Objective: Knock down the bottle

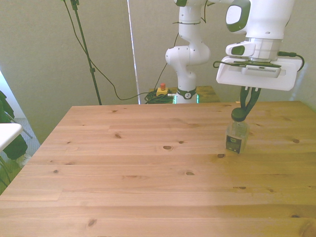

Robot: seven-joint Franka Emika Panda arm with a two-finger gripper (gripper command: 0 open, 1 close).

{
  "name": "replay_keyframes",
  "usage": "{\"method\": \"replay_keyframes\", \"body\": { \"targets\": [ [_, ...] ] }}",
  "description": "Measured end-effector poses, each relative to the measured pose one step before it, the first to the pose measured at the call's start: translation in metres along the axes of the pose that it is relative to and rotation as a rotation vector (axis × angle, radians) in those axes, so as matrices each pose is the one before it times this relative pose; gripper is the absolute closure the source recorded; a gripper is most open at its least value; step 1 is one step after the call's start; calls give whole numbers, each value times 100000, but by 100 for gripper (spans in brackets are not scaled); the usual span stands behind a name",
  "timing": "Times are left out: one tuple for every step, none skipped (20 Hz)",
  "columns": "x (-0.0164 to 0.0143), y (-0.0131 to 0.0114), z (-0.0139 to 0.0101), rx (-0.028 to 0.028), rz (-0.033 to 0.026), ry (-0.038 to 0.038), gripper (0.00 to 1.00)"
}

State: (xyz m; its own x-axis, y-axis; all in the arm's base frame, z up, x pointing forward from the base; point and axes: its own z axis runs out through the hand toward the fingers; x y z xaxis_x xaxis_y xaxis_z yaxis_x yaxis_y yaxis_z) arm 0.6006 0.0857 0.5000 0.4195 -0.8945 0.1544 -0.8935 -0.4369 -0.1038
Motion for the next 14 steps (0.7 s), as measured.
{"method": "replay_keyframes", "body": {
  "targets": [
    [964,-296,23,-61,1411,191,100],
    [896,-251,100,31,1319,245,100],
    [847,-184,210,-71,1198,238,100],
    [789,-110,277,-182,1148,242,100],
    [678,-70,335,-330,1010,186,100],
    [705,-56,276,-244,1027,252,100],
    [656,-82,216,-125,894,281,100],
    [572,-68,174,-89,782,268,100],
    [543,-103,148,-6,702,212,100],
    [455,-80,177,-104,570,211,100],
    [440,-63,234,-196,592,198,100],
    [455,-98,258,-163,677,232,100],
    [482,-90,243,-57,697,270,100],
    [494,-120,201,29,730,324,100]
  ]
}}
